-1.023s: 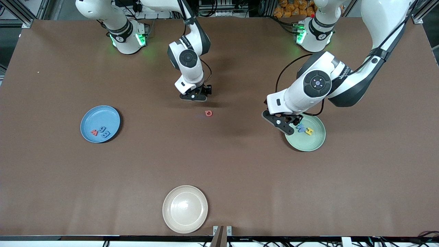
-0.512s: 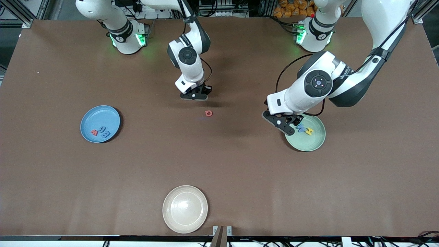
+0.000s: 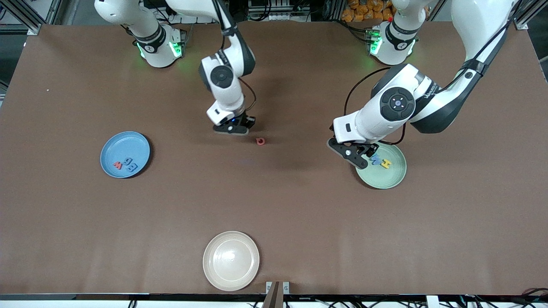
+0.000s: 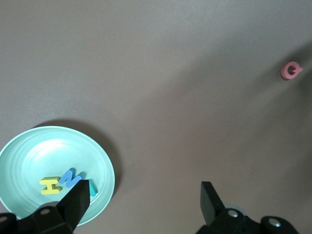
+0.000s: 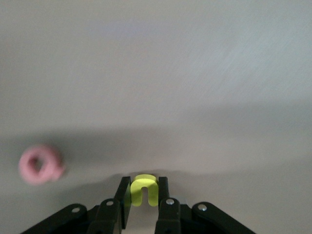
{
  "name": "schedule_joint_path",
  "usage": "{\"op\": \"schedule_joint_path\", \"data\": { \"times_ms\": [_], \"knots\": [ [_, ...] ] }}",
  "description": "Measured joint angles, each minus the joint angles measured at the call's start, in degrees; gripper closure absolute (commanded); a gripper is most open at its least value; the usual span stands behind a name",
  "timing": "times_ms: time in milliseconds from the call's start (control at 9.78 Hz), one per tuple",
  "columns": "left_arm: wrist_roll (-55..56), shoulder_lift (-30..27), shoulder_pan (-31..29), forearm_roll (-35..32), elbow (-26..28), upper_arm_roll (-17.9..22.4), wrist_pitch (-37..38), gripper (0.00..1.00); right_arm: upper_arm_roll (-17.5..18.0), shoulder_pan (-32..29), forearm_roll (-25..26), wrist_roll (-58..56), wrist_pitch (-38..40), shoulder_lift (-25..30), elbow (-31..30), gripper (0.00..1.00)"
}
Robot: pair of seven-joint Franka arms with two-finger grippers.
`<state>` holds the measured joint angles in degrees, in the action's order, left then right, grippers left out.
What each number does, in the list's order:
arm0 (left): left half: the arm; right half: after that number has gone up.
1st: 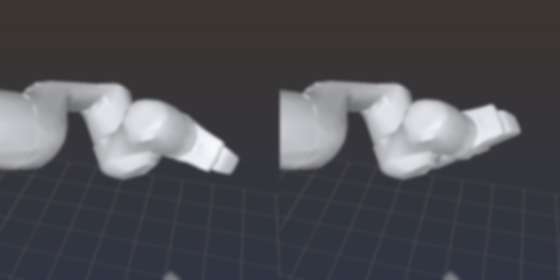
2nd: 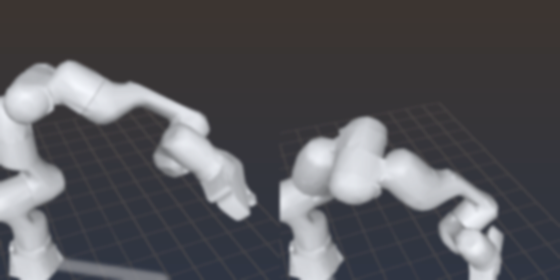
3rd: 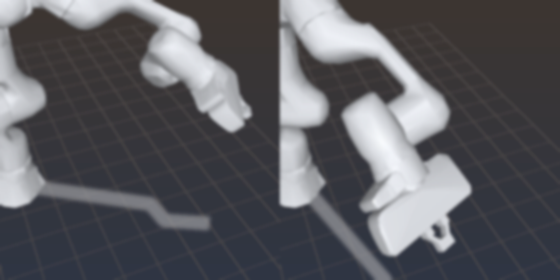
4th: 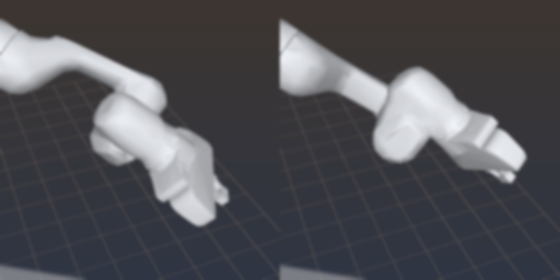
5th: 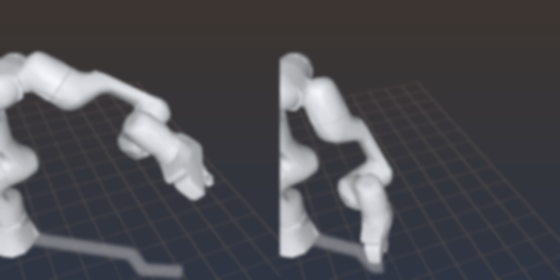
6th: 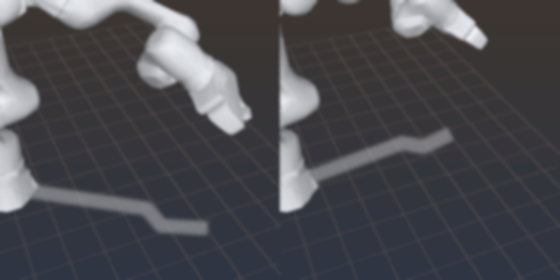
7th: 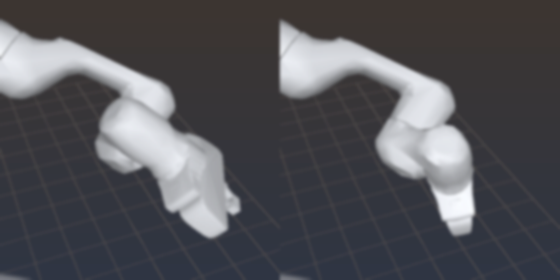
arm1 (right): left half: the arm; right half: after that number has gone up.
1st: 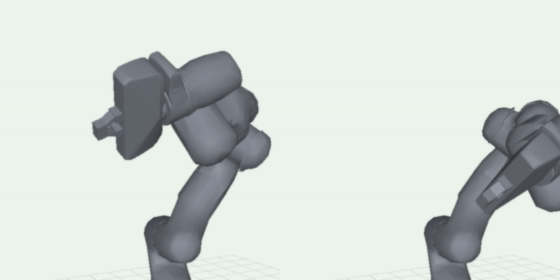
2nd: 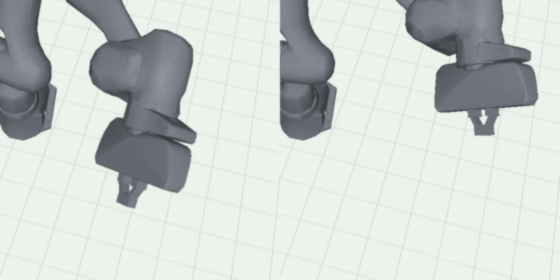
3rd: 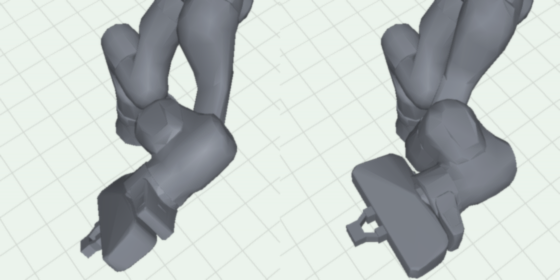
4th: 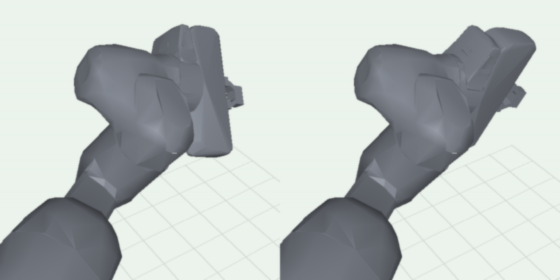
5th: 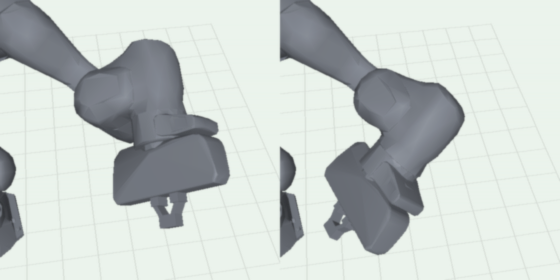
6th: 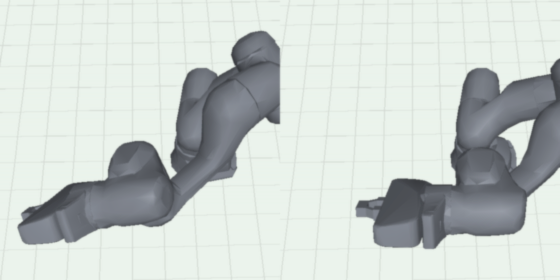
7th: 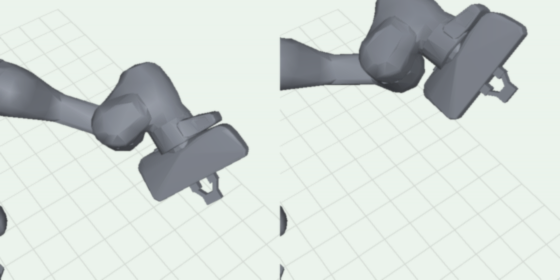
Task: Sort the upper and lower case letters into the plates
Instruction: 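Lower the right gripper onto the yellow n and close it, then drop the n on the blue plate while the left gripper reaches the Q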
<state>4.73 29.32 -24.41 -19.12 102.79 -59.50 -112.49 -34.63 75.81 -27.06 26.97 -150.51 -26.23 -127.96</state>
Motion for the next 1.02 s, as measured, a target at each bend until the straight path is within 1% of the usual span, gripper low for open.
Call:
{"op": "schedule_joint_path", "data": {
  "times_ms": [102, 205, 409, 512, 614, 818, 921, 1023],
  "knots": [
    [0.0, 0.0, 0.0, 0.0, 0.0, 0.0, 0.0, 0.0, -3.0, -0.3, 0.0, -3.6, 0.1, 0.2, 0.0, 1.0],
    [0.0, 0.0, 0.0, 0.0, 0.0, 0.0, 0.0, 0.0, -5.2, -0.9, 0.0, -7.1, 0.5, 0.2, 0.0, 1.0],
    [0.0, 0.2, 0.2, 0.0, 0.0, 0.0, 0.0, 0.0, -8.0, -3.8, 0.0, -14.4, 1.5, 0.2, -0.1, 1.0],
    [0.2, 0.7, 0.9, 0.0, -0.1, 0.0, -0.2, 0.0, -10.3, -5.4, 0.0, -18.9, 3.5, 0.2, -0.1, 1.0],
    [2.3, 1.5, 2.4, 0.0, -0.2, 0.3, -1.5, 0.0, -13.6, -7.0, 0.0, -24.2, 7.0, 0.2, -0.1, 1.0],
    [5.2, 3.3, 8.3, 0.0, -1.8, 3.2, -6.3, 0.0, -22.4, -9.0, -0.1, -34.8, 13.2, 0.3, -0.2, 1.0],
    [5.4, 4.2, 13.2, -0.3, -3.4, 6.1, -8.6, 0.0, -25.3, -11.0, -0.1, -40.0, 15.4, 0.3, -0.1, 1.0],
    [5.4, 4.9, 19.6, -1.0, -4.7, 10.4, -11.5, 0.0, -26.3, -15.0, -0.1, -45.8, 17.4, 0.4, 0.0, 1.0]
  ]
}}
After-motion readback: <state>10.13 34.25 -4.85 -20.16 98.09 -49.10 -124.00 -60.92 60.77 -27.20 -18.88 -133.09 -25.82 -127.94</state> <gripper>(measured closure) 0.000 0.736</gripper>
